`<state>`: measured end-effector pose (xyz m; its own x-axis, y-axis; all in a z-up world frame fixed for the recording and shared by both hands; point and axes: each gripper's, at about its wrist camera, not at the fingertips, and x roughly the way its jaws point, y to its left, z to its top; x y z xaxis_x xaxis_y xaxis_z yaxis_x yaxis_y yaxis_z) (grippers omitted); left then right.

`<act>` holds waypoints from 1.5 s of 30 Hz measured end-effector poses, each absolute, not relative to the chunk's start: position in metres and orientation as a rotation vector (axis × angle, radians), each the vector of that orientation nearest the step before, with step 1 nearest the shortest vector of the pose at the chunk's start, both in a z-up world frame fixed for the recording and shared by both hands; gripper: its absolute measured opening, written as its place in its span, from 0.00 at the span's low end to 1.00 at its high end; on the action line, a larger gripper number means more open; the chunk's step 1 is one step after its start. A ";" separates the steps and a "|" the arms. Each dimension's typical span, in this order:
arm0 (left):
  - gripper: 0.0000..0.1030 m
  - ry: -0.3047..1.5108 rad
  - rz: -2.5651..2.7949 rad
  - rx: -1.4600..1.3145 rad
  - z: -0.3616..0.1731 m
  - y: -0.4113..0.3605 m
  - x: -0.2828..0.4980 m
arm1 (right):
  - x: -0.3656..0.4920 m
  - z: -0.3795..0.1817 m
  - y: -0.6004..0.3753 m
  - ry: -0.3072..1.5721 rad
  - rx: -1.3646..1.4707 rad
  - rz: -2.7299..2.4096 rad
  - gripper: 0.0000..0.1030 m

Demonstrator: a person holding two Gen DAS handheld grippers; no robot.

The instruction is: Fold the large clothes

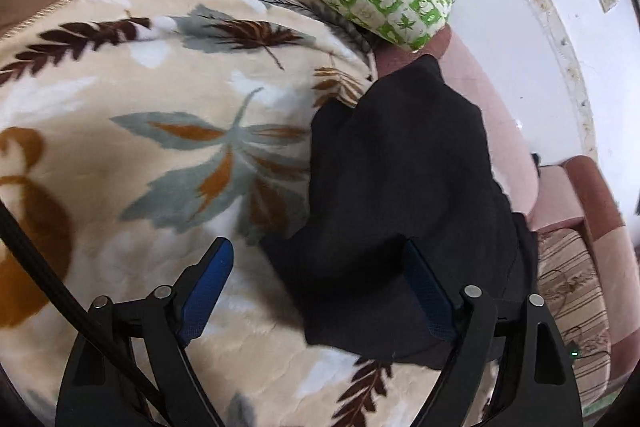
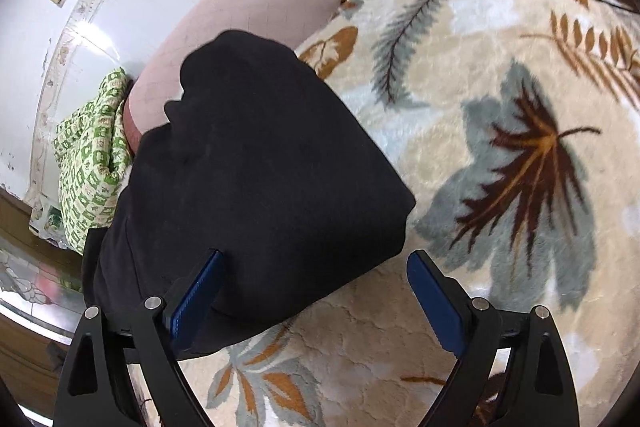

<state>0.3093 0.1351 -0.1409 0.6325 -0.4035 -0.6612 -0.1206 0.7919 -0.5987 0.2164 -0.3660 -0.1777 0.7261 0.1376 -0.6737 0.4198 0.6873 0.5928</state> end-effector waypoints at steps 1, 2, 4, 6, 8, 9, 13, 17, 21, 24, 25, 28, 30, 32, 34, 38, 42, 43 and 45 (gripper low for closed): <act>0.84 0.884 -0.205 -0.677 -0.142 0.135 0.313 | 0.219 -0.180 -0.366 0.761 0.823 -0.164 0.94; 0.84 0.884 -0.231 -0.697 -0.143 0.136 0.317 | 0.221 -0.183 -0.366 0.758 0.835 -0.149 0.95; 0.88 0.880 -0.273 -0.737 -0.145 0.136 0.321 | 0.227 -0.188 -0.365 0.758 0.859 -0.117 0.97; 0.88 0.878 -0.307 -0.754 -0.148 0.134 0.327 | 0.237 -0.193 -0.363 0.755 0.885 -0.086 1.00; 0.88 0.889 -0.380 -0.791 -0.153 0.132 0.334 | 0.245 -0.200 -0.362 0.759 0.911 -0.057 1.00; 0.89 0.897 -0.405 -0.813 -0.155 0.131 0.337 | 0.250 -0.204 -0.362 0.757 0.937 -0.032 1.00; 0.93 0.905 -0.430 -0.789 -0.157 0.114 0.346 | 0.262 -0.207 -0.361 0.740 0.947 0.001 1.00; 0.93 0.908 -0.340 -0.726 -0.152 0.096 0.348 | 0.269 -0.206 -0.357 0.732 0.936 -0.011 0.99; 0.46 0.932 -0.265 -0.710 -0.128 0.094 0.339 | 0.268 -0.184 -0.348 0.722 0.897 -0.007 0.64; 0.38 0.904 -0.250 -0.681 -0.103 0.087 0.327 | 0.259 -0.163 -0.345 0.689 0.893 0.022 0.41; 0.37 0.894 -0.244 -0.662 -0.095 0.083 0.322 | 0.257 -0.157 -0.345 0.678 0.890 0.027 0.39; 0.36 0.870 -0.237 -0.619 -0.070 0.075 0.304 | 0.242 -0.138 -0.346 0.644 0.897 0.049 0.36; 0.36 0.866 -0.236 -0.621 -0.059 0.075 0.290 | 0.230 -0.127 -0.348 0.625 0.904 0.065 0.36; 0.36 0.877 -0.239 -0.624 -0.058 0.077 0.278 | 0.217 -0.121 -0.350 0.619 0.906 0.081 0.36; 0.37 0.903 -0.238 -0.619 -0.066 0.079 0.268 | 0.205 -0.121 -0.349 0.640 0.888 0.094 0.36; 0.42 0.969 -0.218 -0.624 -0.090 0.087 0.250 | 0.199 -0.143 -0.340 0.749 0.838 0.064 0.37; 0.50 1.012 -0.211 -0.685 -0.103 0.098 0.241 | 0.196 -0.164 -0.353 0.842 0.877 0.021 0.57; 0.51 1.007 -0.216 -0.683 -0.100 0.100 0.238 | 0.192 -0.166 -0.358 0.844 0.912 0.018 0.62; 0.51 0.984 -0.214 -0.655 -0.092 0.103 0.232 | 0.187 -0.168 -0.369 0.836 0.979 0.021 0.64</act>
